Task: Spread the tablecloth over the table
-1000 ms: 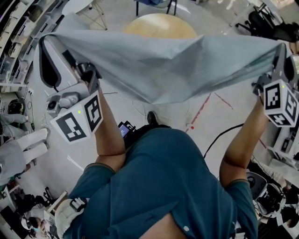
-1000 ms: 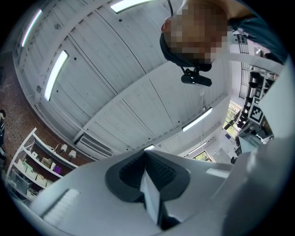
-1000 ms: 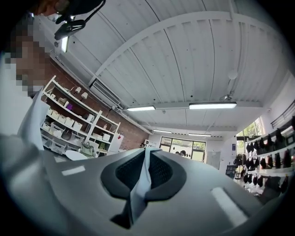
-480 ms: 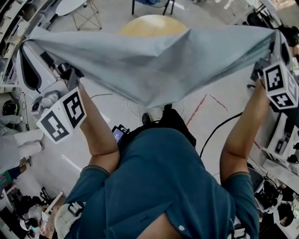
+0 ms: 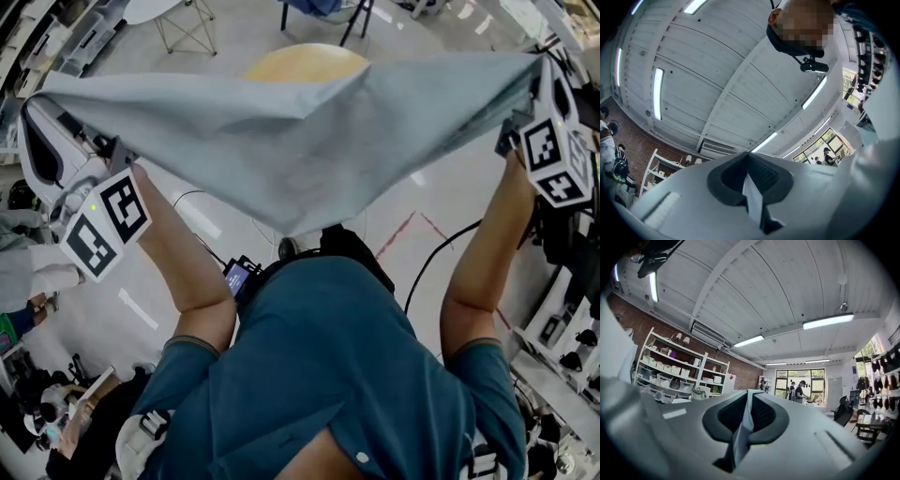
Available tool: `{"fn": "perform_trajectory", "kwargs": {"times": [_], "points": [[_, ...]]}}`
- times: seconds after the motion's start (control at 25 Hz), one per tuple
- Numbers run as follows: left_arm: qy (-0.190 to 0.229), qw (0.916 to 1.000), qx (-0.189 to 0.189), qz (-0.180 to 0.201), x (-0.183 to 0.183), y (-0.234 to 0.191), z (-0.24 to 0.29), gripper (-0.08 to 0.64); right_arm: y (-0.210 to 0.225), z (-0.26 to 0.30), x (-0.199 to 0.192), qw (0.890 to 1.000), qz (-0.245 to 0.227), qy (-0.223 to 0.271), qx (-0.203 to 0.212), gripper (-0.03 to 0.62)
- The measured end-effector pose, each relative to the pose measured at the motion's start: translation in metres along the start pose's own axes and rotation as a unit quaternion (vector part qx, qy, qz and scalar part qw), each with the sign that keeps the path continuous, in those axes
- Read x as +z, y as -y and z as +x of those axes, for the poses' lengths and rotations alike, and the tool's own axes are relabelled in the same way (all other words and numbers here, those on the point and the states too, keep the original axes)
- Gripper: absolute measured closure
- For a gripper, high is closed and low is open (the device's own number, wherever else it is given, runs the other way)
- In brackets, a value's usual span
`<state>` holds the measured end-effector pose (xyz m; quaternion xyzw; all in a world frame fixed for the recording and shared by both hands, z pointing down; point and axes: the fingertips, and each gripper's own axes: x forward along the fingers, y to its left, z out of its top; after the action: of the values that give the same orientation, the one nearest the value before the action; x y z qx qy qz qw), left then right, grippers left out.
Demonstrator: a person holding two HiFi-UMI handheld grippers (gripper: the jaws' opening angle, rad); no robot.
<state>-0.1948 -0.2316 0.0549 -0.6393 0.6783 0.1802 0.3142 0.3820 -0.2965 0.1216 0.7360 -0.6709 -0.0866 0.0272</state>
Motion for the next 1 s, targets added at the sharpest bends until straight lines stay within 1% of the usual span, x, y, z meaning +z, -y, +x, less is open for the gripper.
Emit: {"fn": "perform_trajectory", "kwargs": {"times": [0.32,0.52,0.68,0.84,1.0], "points": [[-0.031,0.9972,0.052,0.044,-0.059,-0.002,0.047,0.561,0.000,0.113,-0.047,0.999,-0.007,-0.033,0.038,0.580],[-0.062,0.9917,0.087,0.071,-0.105,-0.018,0.081,0.560,-0.007,0.193,-0.083,0.997,-0.006,-0.061,0.049,0.580],[-0.078,0.9894,0.087,0.087,-0.145,-0.020,0.111,0.561,-0.004,0.256,-0.121,0.995,0.001,-0.084,0.056,0.580],[-0.127,0.9824,0.094,0.100,-0.209,-0.035,0.127,0.560,-0.017,0.313,-0.168,0.992,-0.006,-0.108,0.068,0.580],[-0.188,0.9723,0.103,0.094,-0.272,-0.055,0.125,0.560,-0.036,0.350,-0.212,0.988,-0.011,-0.126,0.084,0.580]]}}
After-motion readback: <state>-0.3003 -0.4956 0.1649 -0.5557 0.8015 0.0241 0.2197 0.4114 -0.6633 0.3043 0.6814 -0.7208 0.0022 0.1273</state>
